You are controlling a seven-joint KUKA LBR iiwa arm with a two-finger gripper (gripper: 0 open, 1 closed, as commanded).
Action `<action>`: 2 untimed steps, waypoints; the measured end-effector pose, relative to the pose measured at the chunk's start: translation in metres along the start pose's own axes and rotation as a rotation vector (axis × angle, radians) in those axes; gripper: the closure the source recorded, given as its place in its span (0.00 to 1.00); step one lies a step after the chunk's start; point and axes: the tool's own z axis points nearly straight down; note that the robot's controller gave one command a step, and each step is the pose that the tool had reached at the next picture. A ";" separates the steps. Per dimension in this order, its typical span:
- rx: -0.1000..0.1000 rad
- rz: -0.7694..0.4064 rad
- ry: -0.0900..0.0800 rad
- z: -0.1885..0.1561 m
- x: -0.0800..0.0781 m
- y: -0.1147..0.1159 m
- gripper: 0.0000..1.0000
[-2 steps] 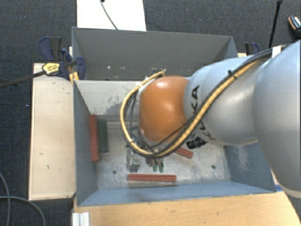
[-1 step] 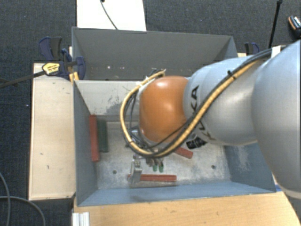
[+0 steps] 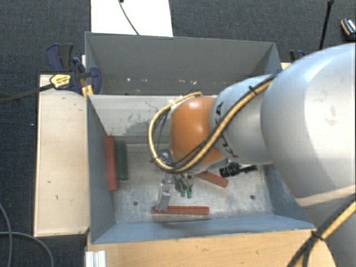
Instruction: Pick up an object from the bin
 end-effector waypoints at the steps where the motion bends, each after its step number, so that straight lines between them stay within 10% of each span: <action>1: 0.002 -0.014 -0.004 -0.016 0.023 -0.069 0.00; 2: 0.000 0.114 -0.014 -0.055 -0.057 -0.127 0.00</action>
Offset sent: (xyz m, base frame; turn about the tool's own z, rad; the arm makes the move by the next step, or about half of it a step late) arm -0.0299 -0.0616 0.0158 -0.0212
